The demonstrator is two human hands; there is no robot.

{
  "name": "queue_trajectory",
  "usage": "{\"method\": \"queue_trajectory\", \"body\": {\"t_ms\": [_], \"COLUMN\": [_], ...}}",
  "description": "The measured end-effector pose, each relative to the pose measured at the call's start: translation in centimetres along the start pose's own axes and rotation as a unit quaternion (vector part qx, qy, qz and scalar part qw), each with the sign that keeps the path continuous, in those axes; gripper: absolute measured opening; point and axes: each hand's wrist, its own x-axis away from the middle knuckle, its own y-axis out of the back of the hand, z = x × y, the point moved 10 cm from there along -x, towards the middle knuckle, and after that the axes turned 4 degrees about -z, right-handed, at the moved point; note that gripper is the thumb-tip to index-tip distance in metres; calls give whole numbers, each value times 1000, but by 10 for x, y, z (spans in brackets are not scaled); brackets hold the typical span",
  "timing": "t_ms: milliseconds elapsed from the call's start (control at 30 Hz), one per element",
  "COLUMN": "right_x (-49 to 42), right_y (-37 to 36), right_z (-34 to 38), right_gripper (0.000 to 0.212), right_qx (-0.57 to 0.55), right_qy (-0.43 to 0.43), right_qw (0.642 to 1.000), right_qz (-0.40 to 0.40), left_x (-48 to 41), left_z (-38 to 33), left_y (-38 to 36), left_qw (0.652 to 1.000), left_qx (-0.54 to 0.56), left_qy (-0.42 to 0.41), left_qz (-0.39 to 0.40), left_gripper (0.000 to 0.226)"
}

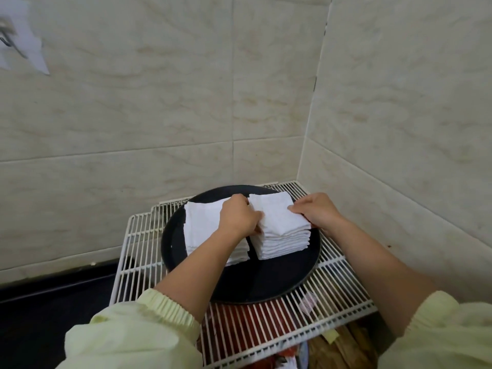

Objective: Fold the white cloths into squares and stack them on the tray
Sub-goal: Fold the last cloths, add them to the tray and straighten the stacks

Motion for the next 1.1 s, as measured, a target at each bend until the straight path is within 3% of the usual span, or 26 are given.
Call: {"method": "queue_trajectory", "body": {"t_ms": [167,267,367,500,633,767,867,1100], "right_x": [6,17,36,67,84,92,94,91], "right_y": [13,16,1,-40,-81,-93,-98,-107], "right_z": [31,67,101,116,108,97,91,88], "right_gripper": [4,10,10,8,23,22,25,21], "right_qx": [105,129,93,0,164,305,322,316], "right_qy": [68,136,192,191,196,178,151,140], "right_qw": [991,979,975,981,964,930,926,930], "right_qz": [-53,-77,-55,22,67,98,125,123], "left_x": [5,7,10,21,35,51,58,60], "left_z": [-19,-33,-30,15,69,78,71,67], "left_y": [21,58,100,141,142,128,119,113], "left_qw": [997,992,988,974,978,993,994,997], "left_qx": [-54,-47,-5,68,71,-13,-68,-43], "left_qy": [-55,-94,-103,-68,7,20,9,-12], "left_qz": [-18,-63,-114,-204,-195,-115,-84,-67], "left_gripper": [21,18,20,30,15,43,49,39]}}
